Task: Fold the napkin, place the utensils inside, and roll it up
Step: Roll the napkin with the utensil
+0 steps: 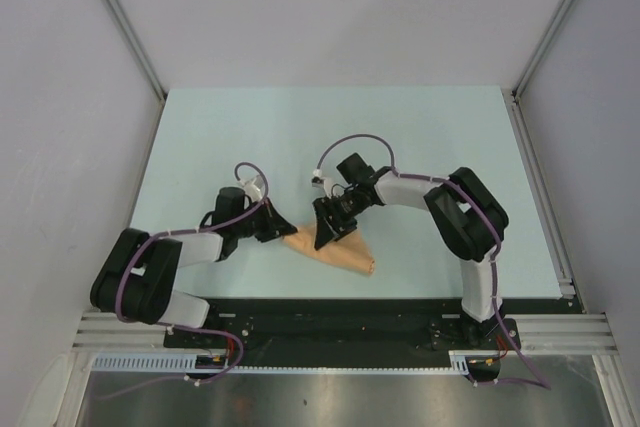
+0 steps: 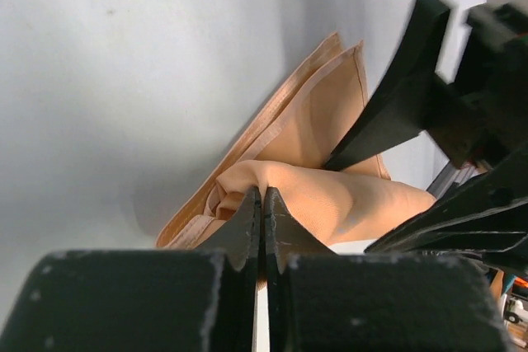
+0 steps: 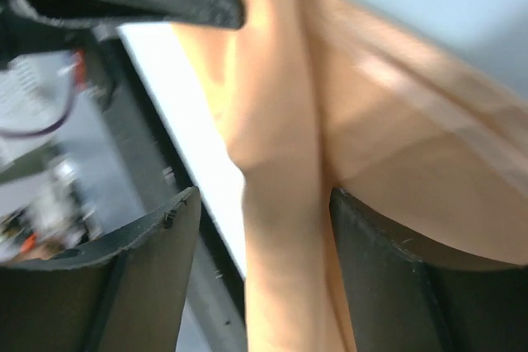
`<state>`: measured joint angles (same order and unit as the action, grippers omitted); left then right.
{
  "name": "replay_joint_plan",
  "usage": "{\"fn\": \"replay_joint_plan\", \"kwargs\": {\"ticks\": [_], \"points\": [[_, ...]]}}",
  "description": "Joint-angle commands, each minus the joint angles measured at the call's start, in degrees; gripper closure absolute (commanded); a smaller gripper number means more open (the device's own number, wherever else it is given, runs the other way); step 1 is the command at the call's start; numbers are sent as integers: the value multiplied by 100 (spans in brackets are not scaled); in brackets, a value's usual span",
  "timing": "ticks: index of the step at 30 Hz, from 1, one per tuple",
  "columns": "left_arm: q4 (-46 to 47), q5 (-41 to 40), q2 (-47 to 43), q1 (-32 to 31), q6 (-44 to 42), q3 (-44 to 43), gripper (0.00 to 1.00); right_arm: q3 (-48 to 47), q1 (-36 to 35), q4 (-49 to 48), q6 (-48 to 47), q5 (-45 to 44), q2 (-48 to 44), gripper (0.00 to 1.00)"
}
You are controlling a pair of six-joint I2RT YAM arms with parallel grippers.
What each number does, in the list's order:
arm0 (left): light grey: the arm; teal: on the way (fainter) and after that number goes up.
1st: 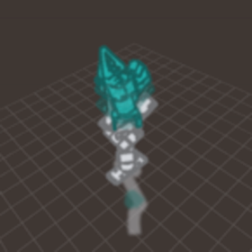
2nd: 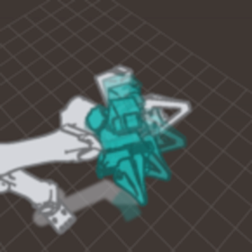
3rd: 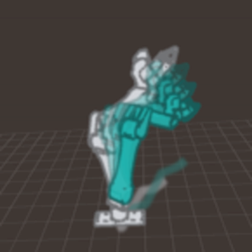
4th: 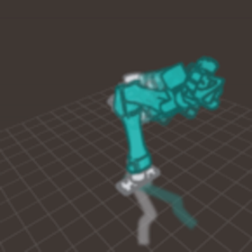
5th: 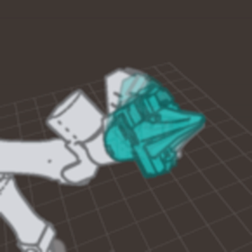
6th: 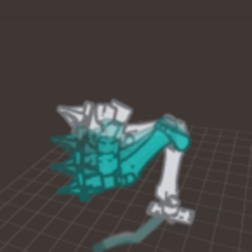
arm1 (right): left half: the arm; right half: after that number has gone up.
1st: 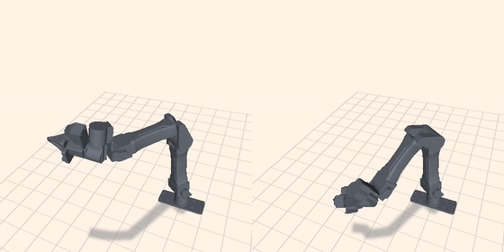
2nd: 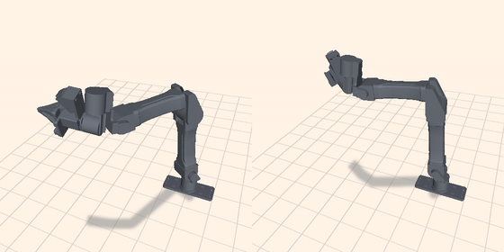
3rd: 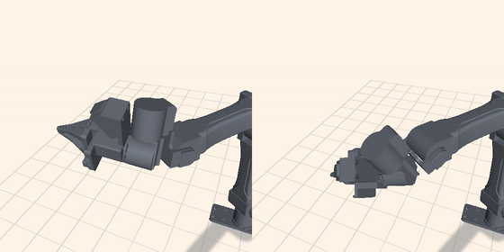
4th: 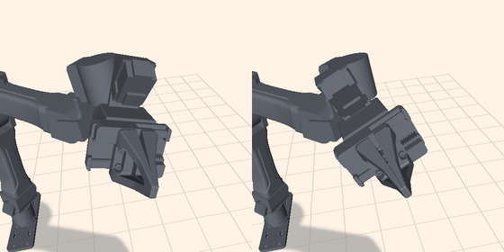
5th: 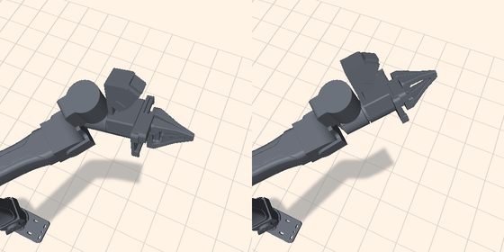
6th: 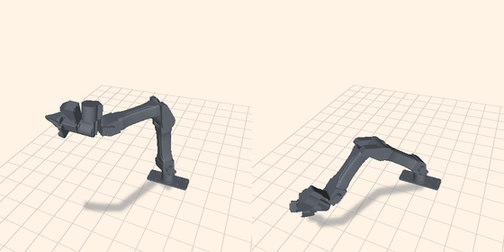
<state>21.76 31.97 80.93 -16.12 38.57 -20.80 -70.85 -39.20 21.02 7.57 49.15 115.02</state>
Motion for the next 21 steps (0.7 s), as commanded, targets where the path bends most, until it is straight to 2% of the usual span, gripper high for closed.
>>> {"fn": "replay_joint_plan", "kwargs": {"ticks": [1, 5, 11, 14, 21], "points": [[-180, 64, 186, -40, -121, -311, 100, 62, 18, 79, -19, -1748, -935, 29], [-268, 73, 345, -32, -130, -425, 100, 369, -359, -132, -316, -2847, -1552, 28], [-444, 47, 512, -40, -191, -609, 100, 581, -1502, -334, -896, -4534, -1825, 28], [-523, 12, 573, -40, -192, -689, 100, 607, -1827, -423, -986, -4861, -1686, 28], [-585, 55, 670, -40, -209, -856, 100, 519, -2021, -396, -1126, -5108, -1246, 29]]}}
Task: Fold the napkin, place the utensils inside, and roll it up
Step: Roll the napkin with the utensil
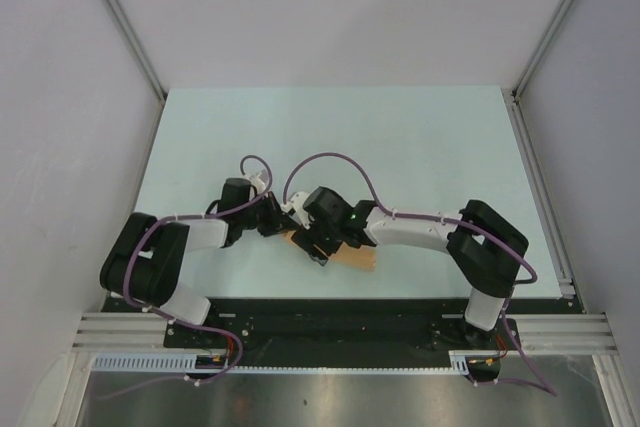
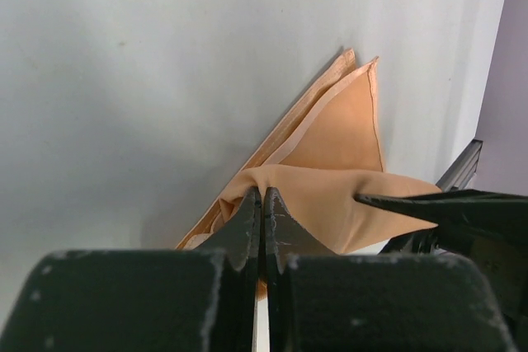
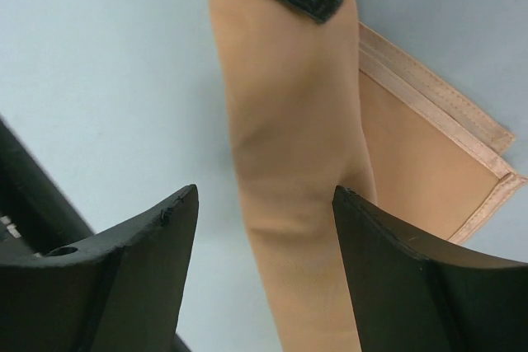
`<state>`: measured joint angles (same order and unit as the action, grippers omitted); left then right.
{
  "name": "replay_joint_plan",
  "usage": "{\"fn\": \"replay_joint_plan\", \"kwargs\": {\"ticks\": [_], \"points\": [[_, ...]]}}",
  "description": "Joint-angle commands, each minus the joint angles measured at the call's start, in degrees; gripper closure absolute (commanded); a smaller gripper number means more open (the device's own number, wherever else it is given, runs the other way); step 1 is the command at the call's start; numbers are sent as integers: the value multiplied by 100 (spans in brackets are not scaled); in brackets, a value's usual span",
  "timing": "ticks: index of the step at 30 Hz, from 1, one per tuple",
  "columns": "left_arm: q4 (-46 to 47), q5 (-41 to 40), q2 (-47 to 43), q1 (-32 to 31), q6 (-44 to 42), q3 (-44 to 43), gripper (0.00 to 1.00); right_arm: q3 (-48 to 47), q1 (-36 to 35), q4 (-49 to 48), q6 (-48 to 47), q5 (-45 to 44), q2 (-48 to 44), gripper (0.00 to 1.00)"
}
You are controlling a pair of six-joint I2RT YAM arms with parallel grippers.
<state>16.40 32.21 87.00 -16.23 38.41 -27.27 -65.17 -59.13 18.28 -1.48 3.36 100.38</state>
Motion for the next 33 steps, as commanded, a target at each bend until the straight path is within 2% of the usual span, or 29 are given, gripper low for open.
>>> {"fn": "replay_joint_plan", "kwargs": {"ticks": [1, 5, 7, 8, 10, 11, 17, 20, 21, 27, 31, 33], "points": [[-41, 40, 71, -29, -203, -218, 100, -49, -45, -123, -239, -590, 245, 29], [-50, 66, 89, -29, -203, -244, 100, -23, -63, -185, -301, -713, 351, 29], [-23, 119, 106, -29, -194, -261, 96, -14, -63, -220, -327, -740, 403, 29], [-23, 137, 124, -29, -185, -296, 86, -14, -63, -220, -336, -749, 421, 29], [-67, 128, 107, -21, -203, -358, 79, -22, -63, -211, -362, -749, 500, 29], [-93, 119, 89, -29, -203, -454, 72, -31, -63, -194, -362, -766, 544, 29], [-646, -301, -148, 40, -440, -902, 53, -75, 16, -36, -283, -784, 772, 34], [-867, -521, -297, 189, -501, -921, 46, -93, 121, 87, -231, -600, 825, 43], [-884, -575, -394, 242, -467, -886, 44, -110, 156, 149, -230, -503, 825, 52], [-789, -778, -1026, 392, -475, -430, 38, -338, 560, 535, -99, 1147, 896, 67], [-332, -646, -1712, 384, -475, 45, 34, -838, 789, 1001, -29, 2447, 1071, 71], [-182, -602, -2063, 384, -458, 344, 31, -971, 903, 1159, -2, 2774, 1150, 71]]}}
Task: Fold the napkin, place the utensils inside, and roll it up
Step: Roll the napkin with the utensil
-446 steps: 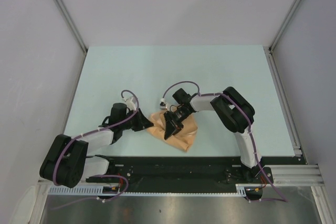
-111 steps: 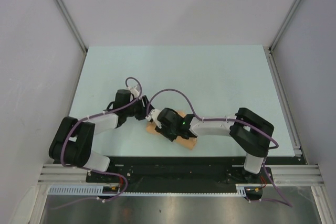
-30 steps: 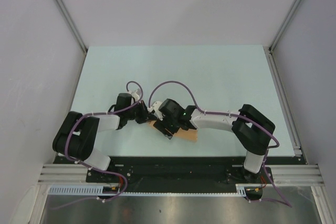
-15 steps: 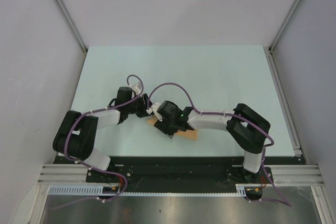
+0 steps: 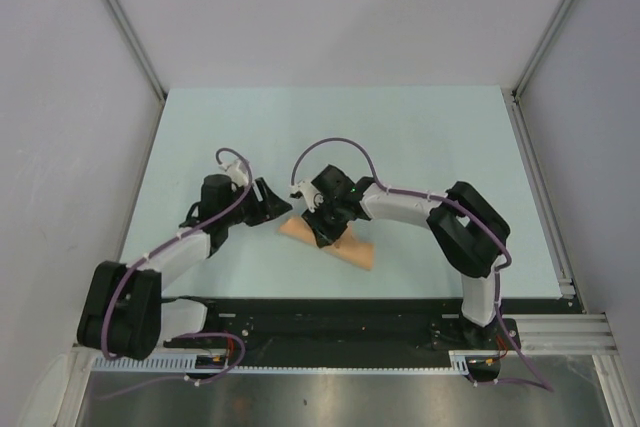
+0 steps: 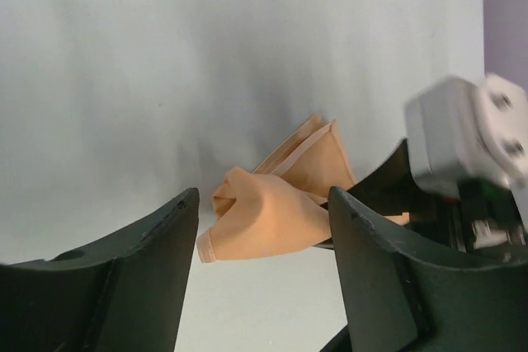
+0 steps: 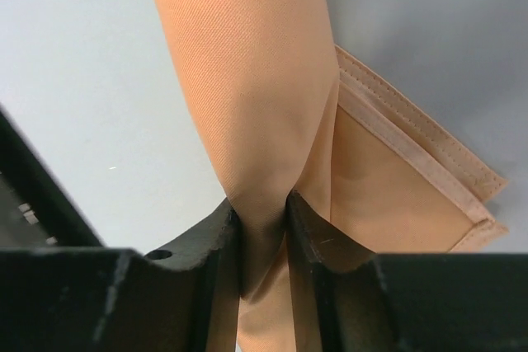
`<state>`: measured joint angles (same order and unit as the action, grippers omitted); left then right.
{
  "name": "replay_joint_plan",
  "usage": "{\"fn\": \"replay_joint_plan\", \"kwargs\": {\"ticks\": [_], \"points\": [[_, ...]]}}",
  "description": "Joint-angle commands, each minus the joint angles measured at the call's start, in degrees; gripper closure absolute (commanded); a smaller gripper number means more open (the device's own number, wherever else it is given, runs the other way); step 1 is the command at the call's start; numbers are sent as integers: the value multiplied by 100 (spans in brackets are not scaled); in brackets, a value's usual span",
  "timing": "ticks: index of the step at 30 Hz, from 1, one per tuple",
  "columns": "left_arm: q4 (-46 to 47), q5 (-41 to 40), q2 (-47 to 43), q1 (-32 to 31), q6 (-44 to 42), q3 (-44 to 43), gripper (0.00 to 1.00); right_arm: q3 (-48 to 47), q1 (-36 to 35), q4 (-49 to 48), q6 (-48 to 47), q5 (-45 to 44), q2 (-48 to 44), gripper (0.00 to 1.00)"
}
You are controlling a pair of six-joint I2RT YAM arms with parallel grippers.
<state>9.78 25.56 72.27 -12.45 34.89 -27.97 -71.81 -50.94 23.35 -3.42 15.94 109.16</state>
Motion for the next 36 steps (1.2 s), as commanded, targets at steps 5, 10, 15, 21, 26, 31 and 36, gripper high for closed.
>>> {"fn": "replay_joint_plan", "kwargs": {"ticks": [5, 10, 15, 21, 26, 31, 36], "points": [[929, 502, -758, -21, 43, 871, 29, -597, 294, 750, 307, 2166, 465, 72], [1008, 581, -635, -91, 61, 986, 30, -694, 681, 758, 316, 2782, 685, 73], [1131, 661, -407, -240, 79, 995, 34, -764, 892, 767, 316, 3010, 975, 73], [1482, 669, -117, -337, 211, 1030, 43, -808, 980, 741, 316, 3116, 1177, 73], [1693, 687, 269, -372, 246, 1012, 62, -843, 1051, 706, 421, 3213, 1230, 71], [1782, 634, 516, -364, 307, 925, 93, -984, 1191, 741, 518, 3108, 959, 48], [1597, 564, 770, -372, 334, 740, 98, -1142, 1262, 750, 641, 2625, 352, 29]]}}
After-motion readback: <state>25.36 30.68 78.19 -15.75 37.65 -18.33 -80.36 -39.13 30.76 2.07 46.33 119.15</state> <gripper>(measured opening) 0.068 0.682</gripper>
